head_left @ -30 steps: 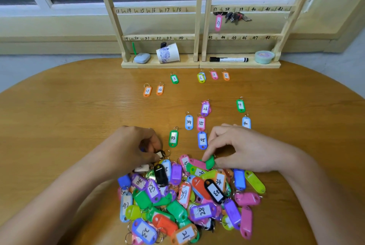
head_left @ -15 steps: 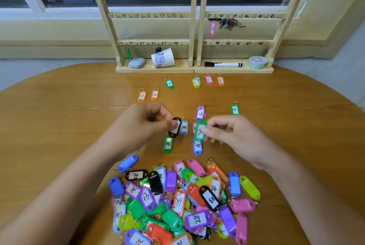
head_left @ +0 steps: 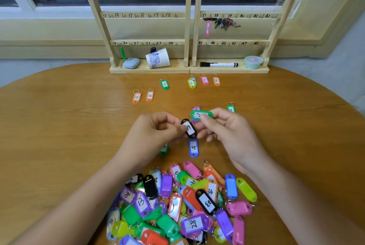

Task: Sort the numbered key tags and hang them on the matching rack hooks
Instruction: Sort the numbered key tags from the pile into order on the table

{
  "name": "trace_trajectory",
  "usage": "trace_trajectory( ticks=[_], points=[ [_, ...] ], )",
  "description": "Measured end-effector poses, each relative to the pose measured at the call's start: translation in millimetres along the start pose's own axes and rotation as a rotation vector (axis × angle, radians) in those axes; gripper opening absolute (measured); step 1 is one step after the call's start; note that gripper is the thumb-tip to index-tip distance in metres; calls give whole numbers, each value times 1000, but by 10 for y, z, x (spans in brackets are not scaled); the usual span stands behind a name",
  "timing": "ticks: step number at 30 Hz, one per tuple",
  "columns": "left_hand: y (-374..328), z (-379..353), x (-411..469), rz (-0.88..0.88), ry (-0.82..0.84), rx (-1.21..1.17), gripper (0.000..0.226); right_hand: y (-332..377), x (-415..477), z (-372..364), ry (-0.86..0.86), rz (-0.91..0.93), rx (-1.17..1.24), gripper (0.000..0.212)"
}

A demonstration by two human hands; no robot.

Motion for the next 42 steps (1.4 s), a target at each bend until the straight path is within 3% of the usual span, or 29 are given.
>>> trace_trajectory(
  ticks=[4,12,18,24,32,37,42],
  points=[
    [7,-52,-18,1,-10,-82,9,-66,-29,-72,-31,-2,-48,26],
    [-33,-60,-27,-76,-74,-163,20,-87,-88,-199,84,-68,19,41],
    [1,-94,-43,-43,-67,-195,25,-20,-149,-261,156,-28,-98,30],
    [-1,-95,-32,-85,-106,-178,22,52,-137,-201,62,121,-106,13],
    [-11,-107,-57,-91,-47,-84,17,-3,-104,-185,54,175,-154,17],
    [-49,-41,-51,-193,-129,139,8,19,-109,-187,75,170,-110,16],
    [-65,-69,-69,-193,-60,89,14,31,-92,-156,69,137,-88,11]
  ],
)
Point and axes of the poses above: each hand's wrist, its own x-axis towards the middle knuckle, its own z-axis out of the back of the hand, y = z × x, the point moved 3 cm from there along x, towards the middle knuckle, and after that the axes turned 3 degrees about -z, right-handed, at the moved point
